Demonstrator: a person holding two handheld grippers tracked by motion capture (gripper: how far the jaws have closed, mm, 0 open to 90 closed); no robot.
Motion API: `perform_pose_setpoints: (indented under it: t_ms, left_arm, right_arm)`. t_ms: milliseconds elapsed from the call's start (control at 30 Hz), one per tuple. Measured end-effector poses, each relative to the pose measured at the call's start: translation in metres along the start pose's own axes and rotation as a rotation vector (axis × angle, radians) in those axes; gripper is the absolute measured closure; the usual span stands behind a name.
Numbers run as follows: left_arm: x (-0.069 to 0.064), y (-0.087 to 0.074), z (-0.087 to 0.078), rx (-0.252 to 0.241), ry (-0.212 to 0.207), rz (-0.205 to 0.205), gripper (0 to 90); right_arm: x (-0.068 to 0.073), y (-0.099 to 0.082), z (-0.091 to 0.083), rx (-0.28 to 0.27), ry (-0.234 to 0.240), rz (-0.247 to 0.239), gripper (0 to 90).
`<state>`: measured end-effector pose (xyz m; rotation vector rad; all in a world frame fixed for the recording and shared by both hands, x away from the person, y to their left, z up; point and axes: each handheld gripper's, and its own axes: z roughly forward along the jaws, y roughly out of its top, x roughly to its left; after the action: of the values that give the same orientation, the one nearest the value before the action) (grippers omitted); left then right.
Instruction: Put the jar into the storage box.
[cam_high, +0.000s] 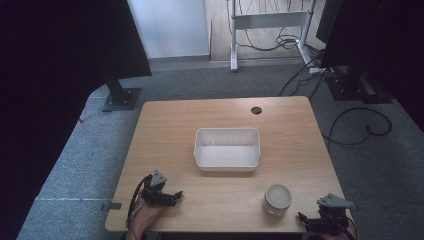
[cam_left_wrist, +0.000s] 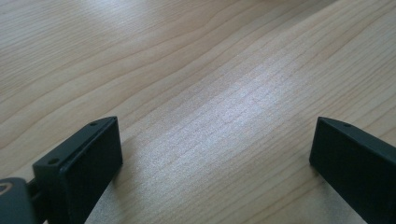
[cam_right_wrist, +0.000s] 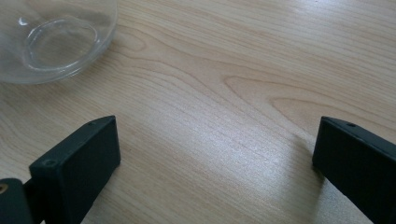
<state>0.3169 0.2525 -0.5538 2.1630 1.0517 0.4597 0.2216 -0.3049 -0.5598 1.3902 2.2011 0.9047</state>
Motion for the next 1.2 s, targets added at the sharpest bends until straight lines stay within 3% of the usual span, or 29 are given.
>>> perform_pose_setpoints:
  t_ms: [1200]
  left_arm:
    - [-0.0015,-0.0012,-0.0017,0.0,0.017,-0.014,3.8]
  right_arm:
    - [0.0051,0.003,0.0003,0.009,0.019,-0.023,1.7]
